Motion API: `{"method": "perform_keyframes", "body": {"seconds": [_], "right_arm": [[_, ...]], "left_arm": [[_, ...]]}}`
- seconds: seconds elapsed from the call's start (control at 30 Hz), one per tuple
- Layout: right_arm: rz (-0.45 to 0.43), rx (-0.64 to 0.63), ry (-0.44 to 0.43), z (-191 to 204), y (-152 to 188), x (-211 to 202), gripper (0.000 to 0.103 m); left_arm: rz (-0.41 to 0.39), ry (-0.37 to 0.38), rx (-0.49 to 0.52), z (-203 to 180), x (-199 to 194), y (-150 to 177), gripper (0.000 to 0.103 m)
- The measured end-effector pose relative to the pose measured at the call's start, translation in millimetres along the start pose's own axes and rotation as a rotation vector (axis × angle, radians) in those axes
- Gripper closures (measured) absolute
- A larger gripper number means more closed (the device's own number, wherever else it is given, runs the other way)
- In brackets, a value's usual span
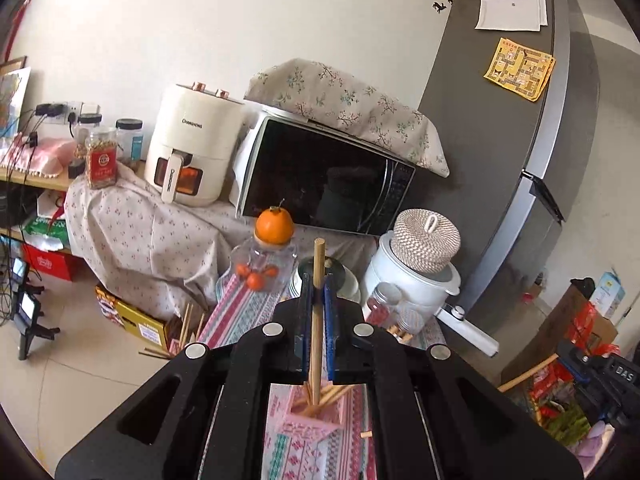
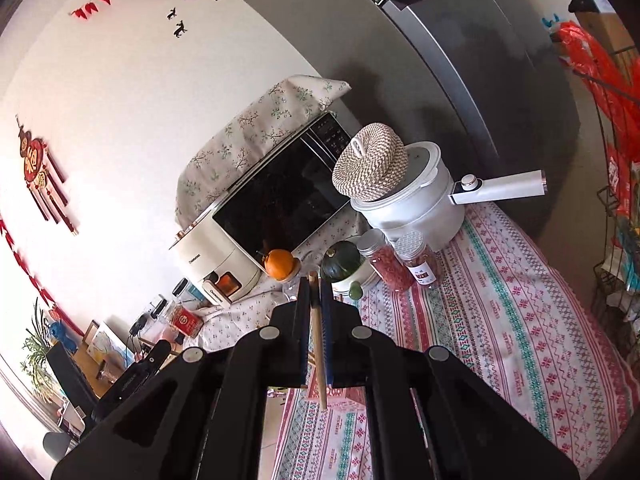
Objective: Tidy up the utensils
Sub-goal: 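Lower the chopsticks into the pink basket and open both grippers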
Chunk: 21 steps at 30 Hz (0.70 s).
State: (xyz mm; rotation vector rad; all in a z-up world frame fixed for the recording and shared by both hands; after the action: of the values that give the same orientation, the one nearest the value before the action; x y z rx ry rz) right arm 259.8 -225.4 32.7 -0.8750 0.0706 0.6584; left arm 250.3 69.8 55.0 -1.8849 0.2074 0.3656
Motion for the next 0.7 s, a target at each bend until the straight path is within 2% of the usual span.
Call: {"method": "perform_keyframes", "body": {"seconds": [0.1, 0.17, 0.2, 0.23, 0.47, 0.57, 0.7], "right_arm": [[-0.007, 0.01, 0.011, -3, -3, 10, 0.098], [-0.014, 0.013, 0.018, -5, -4, 15, 0.098], [-0.017, 0.013, 0.021, -5, -4, 18, 0.098], [-0.02, 0.014, 0.023, -5, -5, 21, 0.098], [-0.046, 0.009, 0.042, -1, -8, 38, 0.098], [-0.049, 0.008, 0.058, 0, -6, 49, 0.098], [-0.053, 0.014, 0.076, 1, -3, 65, 0.097]], "left_arm": [[0.017, -0.014, 0.021, -3, 22, 8, 0.098], [0.059, 0.0, 0.029, -3, 39, 20, 0.091], [0.08, -0.002, 0.024, -1, 45, 25, 0.075], [0.088, -0.009, 0.005, 4, 47, 27, 0.065], [0.067, -0.038, -0.152, 38, 25, 15, 0.055], [0.079, -0.049, -0.194, 49, 20, 19, 0.051], [0.112, -0.074, -0.226, 63, 24, 32, 0.05]]}}
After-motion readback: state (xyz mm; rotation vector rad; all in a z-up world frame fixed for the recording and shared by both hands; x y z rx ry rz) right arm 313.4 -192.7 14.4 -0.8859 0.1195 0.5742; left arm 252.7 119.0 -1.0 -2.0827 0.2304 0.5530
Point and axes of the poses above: each gripper's, at about its wrist camera, not at the fingertips, and x roughly the way its jaws point, z to its left, y to its underside, the point moved 9 cm from there along x, roughly the way its jaws point, and after that the axes turned 2 degrees about y, right-handed, at the moved point
